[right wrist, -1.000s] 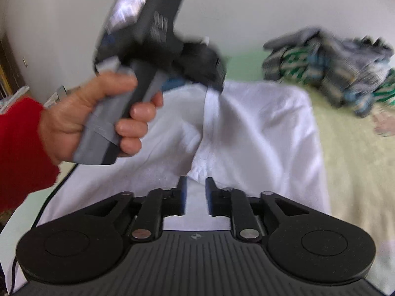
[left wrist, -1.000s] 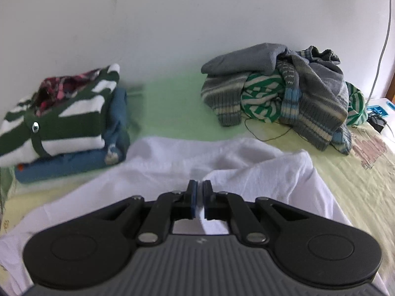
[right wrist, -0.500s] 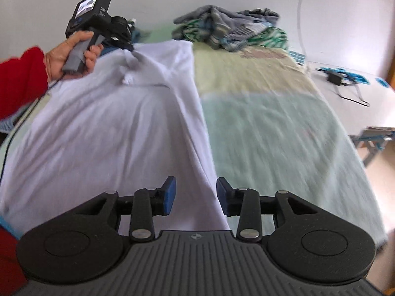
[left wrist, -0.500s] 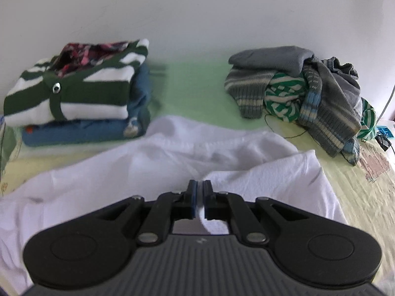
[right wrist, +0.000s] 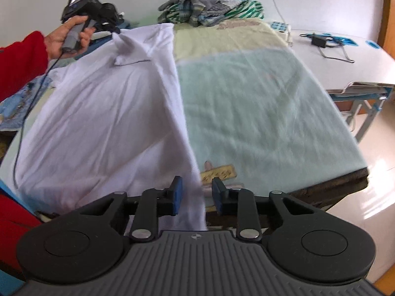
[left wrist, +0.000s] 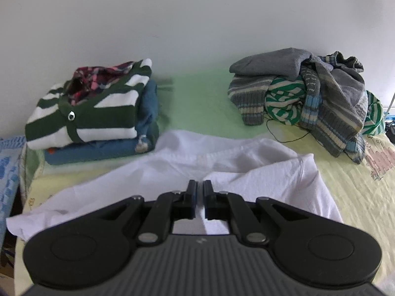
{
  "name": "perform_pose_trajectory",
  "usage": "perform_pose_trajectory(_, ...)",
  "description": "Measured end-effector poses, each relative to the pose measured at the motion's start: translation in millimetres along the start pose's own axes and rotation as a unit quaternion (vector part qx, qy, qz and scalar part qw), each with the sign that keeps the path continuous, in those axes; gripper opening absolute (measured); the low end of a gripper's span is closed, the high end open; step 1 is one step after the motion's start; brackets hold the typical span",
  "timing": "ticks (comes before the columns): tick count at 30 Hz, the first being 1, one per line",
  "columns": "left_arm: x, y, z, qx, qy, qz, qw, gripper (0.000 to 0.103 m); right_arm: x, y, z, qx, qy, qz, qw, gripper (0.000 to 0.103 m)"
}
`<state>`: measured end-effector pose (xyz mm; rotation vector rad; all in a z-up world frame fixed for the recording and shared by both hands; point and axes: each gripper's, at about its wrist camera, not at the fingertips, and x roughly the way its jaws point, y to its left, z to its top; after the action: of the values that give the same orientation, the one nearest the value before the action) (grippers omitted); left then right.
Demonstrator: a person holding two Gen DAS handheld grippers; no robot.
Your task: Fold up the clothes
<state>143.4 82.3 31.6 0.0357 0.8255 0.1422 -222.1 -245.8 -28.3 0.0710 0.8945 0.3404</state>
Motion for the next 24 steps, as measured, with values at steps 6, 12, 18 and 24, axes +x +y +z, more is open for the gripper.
perform_pose_trajectory(6,-2.2,-5.8,4.3,0.006,0.0,0.003,1.0,0.003,0.4,10.1,-7.8,-0.02,-0.016,-0.024,0.999,0.01)
perform_pose_trajectory(12,-2.8,-3.5,13.8,0.008,-0.001,-0.022,0.9997,0.003,-8.3,12.1,-2.7,0.015,-0.019,-0.027,0.999,0.003)
perform_pose_trajectory(18,-3.7,8.2,21.7,0.003,0.0,-0.049,0.9988,0.003,-24.0,37.7,6.9,0.009,-0.025,-0.018,0.999,0.003)
perform_pose_trajectory(24,0.1,21.6,27.1,0.008,0.014,-0.066,0.9977,0.003,-16.1,77.0,7.4,-0.009,-0.013,0.008,1.0,0.003)
